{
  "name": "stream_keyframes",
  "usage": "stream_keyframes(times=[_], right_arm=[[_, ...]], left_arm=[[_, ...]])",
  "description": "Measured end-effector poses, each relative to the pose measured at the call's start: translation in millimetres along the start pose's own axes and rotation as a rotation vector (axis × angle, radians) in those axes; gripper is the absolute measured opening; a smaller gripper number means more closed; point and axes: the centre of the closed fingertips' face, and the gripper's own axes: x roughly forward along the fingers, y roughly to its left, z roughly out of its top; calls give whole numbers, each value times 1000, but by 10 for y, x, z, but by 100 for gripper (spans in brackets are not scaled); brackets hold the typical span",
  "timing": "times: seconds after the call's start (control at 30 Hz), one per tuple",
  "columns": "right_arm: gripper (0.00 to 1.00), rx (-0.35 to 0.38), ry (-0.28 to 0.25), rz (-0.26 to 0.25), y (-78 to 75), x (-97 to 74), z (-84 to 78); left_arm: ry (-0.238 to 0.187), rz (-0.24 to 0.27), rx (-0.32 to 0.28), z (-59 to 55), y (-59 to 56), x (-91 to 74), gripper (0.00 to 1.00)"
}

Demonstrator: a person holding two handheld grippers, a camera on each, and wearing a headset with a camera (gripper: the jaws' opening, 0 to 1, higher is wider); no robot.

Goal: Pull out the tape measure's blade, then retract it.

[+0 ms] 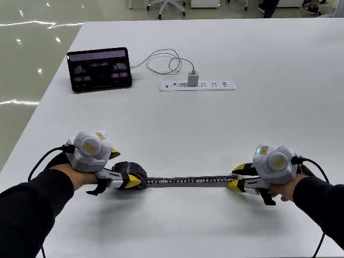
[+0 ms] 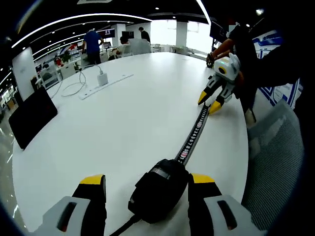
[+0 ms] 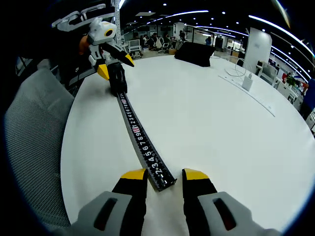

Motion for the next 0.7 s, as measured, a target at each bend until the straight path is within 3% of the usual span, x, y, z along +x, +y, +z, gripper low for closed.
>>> stream_keyframes(times=[0.1,0.23,0.33,0.47,0.57,0.67,0.7], right_arm=[[27,-1,-9,1,11,-30,26],[32,6,-22,-17,-6,-99,41],[35,19,-29,-42,-26,-173,27],[40,70,-20,-92,-47,-263,-52],[44,108,-9,-99,6,-284,-115],[51,108,-15,-124,52,-306,-144],[52,122,-23,-135,69,-319,-146]], left_arm=[[-22,26,-67,12,95,-56,71],[-49,25,-90,13,110,-133,74],[-83,55,-100,8,151,-197,83],[-122,82,-126,-60,151,-289,90],[-113,120,-139,-169,184,-324,94],[-96,121,-203,-278,150,-338,100],[-111,136,-187,-273,172,-345,100]])
